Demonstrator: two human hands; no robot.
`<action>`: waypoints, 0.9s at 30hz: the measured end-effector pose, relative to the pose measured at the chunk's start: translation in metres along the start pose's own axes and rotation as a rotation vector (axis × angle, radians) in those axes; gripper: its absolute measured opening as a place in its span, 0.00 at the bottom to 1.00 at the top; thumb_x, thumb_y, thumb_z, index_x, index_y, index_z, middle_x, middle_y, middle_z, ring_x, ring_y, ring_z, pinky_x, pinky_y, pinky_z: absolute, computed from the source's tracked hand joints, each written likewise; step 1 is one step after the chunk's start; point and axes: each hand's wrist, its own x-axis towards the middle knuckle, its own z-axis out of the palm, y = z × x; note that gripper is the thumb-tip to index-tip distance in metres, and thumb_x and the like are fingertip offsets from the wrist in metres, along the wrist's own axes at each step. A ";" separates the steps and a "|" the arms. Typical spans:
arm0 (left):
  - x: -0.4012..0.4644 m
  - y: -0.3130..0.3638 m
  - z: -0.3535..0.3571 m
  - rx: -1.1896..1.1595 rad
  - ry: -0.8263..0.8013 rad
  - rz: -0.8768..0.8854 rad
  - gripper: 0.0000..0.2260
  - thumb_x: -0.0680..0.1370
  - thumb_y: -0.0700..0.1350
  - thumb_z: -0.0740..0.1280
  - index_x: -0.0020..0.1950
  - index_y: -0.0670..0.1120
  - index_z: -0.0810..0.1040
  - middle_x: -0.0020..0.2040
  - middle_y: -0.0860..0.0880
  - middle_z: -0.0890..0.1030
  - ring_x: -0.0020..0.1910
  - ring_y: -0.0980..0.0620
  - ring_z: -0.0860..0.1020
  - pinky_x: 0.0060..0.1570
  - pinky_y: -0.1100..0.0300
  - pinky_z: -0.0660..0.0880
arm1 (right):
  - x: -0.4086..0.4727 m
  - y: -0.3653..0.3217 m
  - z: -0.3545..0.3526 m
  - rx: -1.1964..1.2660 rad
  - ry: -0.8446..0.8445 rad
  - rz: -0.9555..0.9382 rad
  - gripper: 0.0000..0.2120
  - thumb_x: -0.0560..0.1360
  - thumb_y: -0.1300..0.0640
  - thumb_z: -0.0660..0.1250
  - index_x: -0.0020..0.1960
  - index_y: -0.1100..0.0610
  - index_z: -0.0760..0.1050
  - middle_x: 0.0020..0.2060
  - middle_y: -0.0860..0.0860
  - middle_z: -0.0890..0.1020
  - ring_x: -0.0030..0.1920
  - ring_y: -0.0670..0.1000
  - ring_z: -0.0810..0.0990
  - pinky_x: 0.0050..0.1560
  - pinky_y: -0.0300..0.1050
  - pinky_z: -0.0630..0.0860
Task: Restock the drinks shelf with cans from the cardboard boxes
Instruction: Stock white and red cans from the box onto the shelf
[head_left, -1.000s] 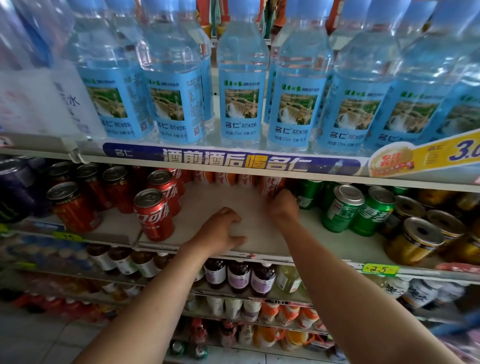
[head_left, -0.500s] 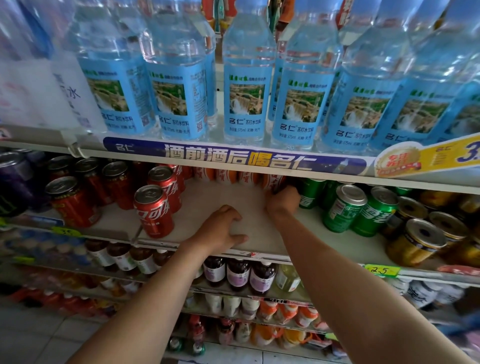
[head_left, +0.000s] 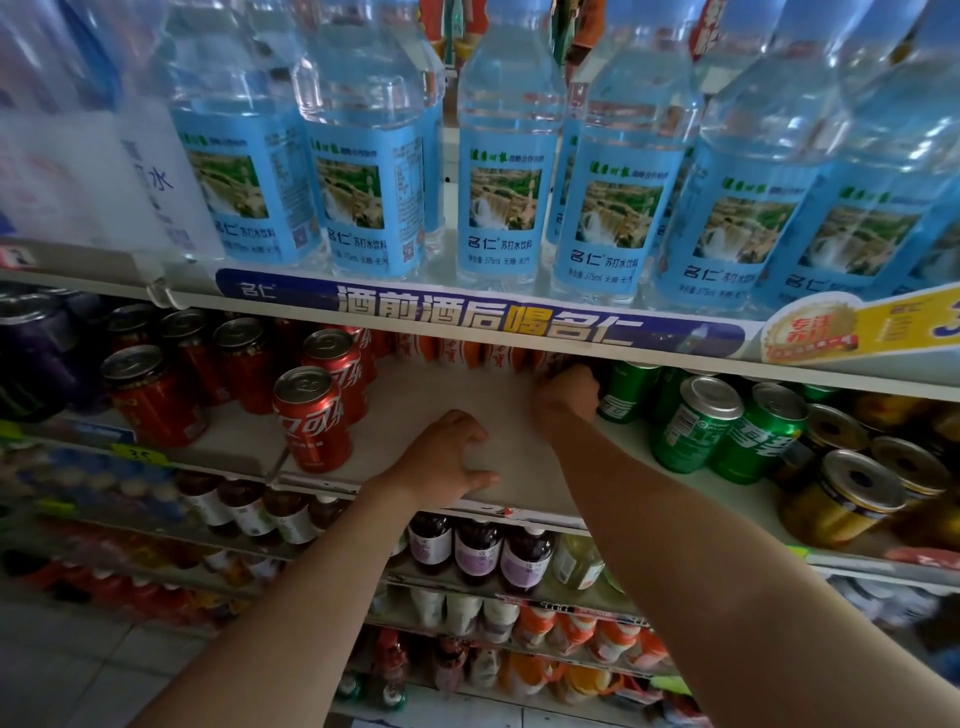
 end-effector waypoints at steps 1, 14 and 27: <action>0.000 0.000 0.000 0.000 0.002 0.002 0.22 0.71 0.49 0.77 0.60 0.43 0.76 0.58 0.50 0.71 0.57 0.52 0.73 0.59 0.61 0.70 | 0.000 0.000 0.000 0.001 -0.001 0.000 0.19 0.78 0.53 0.67 0.65 0.63 0.74 0.62 0.61 0.79 0.63 0.62 0.78 0.61 0.54 0.75; -0.099 -0.002 -0.014 -0.075 0.571 0.060 0.06 0.76 0.39 0.70 0.52 0.45 0.81 0.46 0.53 0.80 0.44 0.63 0.77 0.45 0.74 0.72 | -0.150 0.014 -0.031 0.304 -0.224 -0.706 0.04 0.76 0.56 0.71 0.44 0.56 0.78 0.28 0.47 0.78 0.29 0.45 0.76 0.31 0.41 0.73; -0.379 -0.195 0.188 -0.378 0.458 -1.097 0.18 0.70 0.52 0.69 0.55 0.43 0.80 0.43 0.45 0.84 0.43 0.47 0.82 0.46 0.58 0.76 | -0.281 0.219 0.211 -0.417 -1.377 -0.753 0.03 0.74 0.55 0.70 0.45 0.55 0.78 0.34 0.45 0.77 0.35 0.44 0.76 0.39 0.43 0.74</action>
